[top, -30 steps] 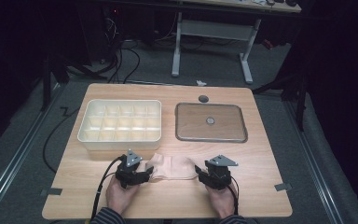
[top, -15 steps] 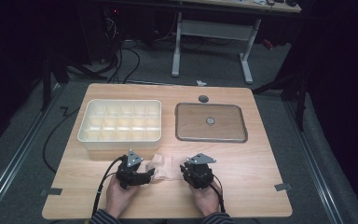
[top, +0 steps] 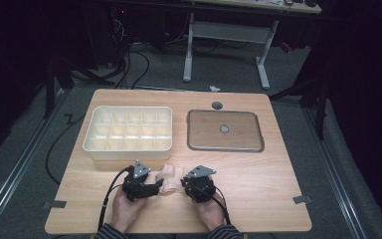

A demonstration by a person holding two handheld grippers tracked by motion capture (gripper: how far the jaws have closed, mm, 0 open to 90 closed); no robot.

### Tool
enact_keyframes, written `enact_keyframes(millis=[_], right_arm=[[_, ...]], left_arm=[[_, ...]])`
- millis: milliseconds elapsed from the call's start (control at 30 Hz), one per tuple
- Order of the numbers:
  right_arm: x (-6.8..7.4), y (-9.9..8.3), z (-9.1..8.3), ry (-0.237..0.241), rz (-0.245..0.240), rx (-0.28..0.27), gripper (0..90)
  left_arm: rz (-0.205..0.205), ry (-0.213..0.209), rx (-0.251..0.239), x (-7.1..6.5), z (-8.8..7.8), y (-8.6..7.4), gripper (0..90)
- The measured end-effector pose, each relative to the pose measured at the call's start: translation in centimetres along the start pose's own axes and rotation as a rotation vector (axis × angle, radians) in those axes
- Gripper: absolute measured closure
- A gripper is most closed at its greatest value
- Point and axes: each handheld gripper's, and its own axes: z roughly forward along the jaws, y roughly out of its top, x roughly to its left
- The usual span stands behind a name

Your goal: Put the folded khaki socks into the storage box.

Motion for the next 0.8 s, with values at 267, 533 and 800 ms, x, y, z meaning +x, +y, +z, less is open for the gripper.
enact_keyframes(millis=[267, 533, 800], right_arm=[[0.5, -0.3, 0.7, 0.027, -0.039, 0.001, 84.6], [0.4, -0.5, 0.8, 0.029, -0.045, -0.018, 85.2], [0.5, -0.7, 0.8, 0.027, -0.042, -0.021, 85.2]], left_arm=[[-0.017, -0.021, 0.017, -0.4, 0.0, 0.3, 40.1], [0.034, -0.016, 0.015, -1.3, 0.2, 0.4, 54.9], [0.033, -0.081, 0.015, -1.1, 0.3, 0.5, 73.3]])
